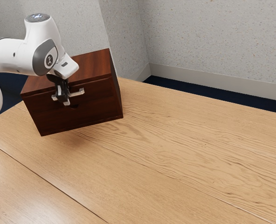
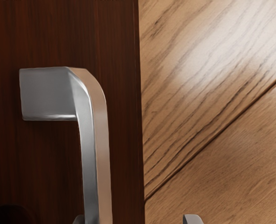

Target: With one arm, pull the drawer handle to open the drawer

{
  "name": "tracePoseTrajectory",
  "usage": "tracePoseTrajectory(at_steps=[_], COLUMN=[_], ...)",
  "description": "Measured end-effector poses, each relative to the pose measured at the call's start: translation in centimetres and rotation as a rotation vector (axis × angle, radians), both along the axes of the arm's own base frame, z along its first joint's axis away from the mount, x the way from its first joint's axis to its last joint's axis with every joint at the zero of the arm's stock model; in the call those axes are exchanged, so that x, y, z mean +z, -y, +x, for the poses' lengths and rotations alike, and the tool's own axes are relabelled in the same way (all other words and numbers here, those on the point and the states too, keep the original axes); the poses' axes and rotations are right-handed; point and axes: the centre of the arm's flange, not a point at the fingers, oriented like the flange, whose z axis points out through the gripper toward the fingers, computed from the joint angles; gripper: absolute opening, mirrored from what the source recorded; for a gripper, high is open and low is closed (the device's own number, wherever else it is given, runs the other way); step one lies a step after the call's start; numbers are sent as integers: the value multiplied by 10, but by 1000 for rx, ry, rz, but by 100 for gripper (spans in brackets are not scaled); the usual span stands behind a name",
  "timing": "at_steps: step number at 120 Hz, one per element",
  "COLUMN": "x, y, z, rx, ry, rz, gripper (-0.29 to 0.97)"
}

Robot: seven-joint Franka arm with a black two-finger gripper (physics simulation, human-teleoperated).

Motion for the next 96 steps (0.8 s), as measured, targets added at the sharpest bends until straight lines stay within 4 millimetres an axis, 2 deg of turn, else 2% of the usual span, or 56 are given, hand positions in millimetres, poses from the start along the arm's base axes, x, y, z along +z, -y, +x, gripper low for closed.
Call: tracePoseTrajectory(at_steps=[24,42,53,74,96], x=[-1,-2,-6,-9,-4], y=[2,3,4,7,10], z=[1,0,-1,-6,-22], rx=[-6,-8,-8,-7,-3], ry=[2,1,-5,-16,-21], rz=[-8,-19,-29,-46,-67], gripper=[6,3,7,21,32])
